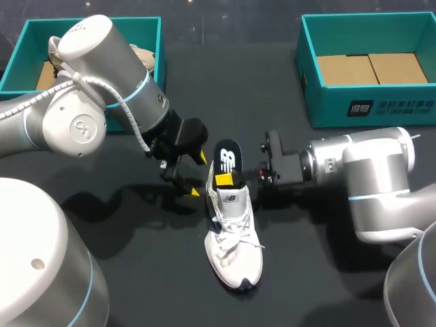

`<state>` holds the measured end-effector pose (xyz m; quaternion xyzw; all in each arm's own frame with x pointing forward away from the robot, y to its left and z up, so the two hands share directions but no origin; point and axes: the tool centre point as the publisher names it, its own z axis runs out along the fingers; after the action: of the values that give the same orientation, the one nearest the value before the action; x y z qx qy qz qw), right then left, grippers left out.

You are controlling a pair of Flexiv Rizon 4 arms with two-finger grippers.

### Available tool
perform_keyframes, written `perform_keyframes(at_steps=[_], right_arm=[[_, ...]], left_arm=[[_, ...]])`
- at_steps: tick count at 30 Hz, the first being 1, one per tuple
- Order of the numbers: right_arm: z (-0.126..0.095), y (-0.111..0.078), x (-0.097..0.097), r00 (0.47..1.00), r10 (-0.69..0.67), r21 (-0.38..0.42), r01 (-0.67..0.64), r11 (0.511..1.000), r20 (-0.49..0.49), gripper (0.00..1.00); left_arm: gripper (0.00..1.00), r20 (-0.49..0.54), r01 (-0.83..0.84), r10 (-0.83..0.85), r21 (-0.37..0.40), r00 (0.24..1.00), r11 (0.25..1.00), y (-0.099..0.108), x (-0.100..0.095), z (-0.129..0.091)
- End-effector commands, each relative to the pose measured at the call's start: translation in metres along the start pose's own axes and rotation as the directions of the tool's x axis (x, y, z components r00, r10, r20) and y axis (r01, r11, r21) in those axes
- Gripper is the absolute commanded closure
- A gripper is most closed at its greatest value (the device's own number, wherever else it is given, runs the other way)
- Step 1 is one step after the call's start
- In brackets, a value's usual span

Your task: Take the shoe out of the shoebox, open the shoe tongue, remove and reinsert the insole, then place the shoe into the shoebox

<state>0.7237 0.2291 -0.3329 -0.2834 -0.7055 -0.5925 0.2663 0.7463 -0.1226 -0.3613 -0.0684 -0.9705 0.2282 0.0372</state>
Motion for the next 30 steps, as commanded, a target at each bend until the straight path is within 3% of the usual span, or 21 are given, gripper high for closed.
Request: perform_keyframes(at_steps=[1,4,9,18,21,23,30], right_arm=[[0.001,0.007,0.004,1.0,-0.02,0.014,0.02,1.0,0.009,0.62],[0.001,0.015,0.006,0.999,-0.049,0.026,0.049,0.998,0.011,0.61],[0.0,0.027,0.009,0.997,-0.081,0.039,0.08,0.996,0.017,0.69],[-0.003,0.035,0.01,0.995,-0.101,0.044,0.099,0.994,0.026,0.73],[-0.004,0.037,0.009,0.995,-0.099,0.04,0.098,0.994,0.023,0.84],[-0.004,0.038,0.008,0.995,-0.094,0.041,0.093,0.995,0.021,1.0],[0.005,0.031,-0.002,0.999,-0.047,0.065,0.047,0.997,0.002,1.0]], left_arm=[[0.0,0.0,-0.001,0.001,-0.001,1.0,1.0,0.0,0.0,0.002],[0.0,0.0,-0.001,0.001,-0.001,1.0,1.0,0.0,0.0,0.002],[0.0,0.0,-0.001,0.001,-0.001,1.0,1.0,0.0,0.0,0.002],[0.0,0.0,-0.001,0.001,-0.001,1.0,1.0,0.0,0.0,0.002],[0.0,0.0,-0.001,0.001,-0.001,1.0,1.0,0.0,0.0,0.002],[0.0,0.0,-0.001,0.001,-0.001,1.0,1.0,0.0,0.0,0.002],[0.0,0.0,-0.001,0.001,-0.001,1.0,1.0,0.0,0.0,0.002]])
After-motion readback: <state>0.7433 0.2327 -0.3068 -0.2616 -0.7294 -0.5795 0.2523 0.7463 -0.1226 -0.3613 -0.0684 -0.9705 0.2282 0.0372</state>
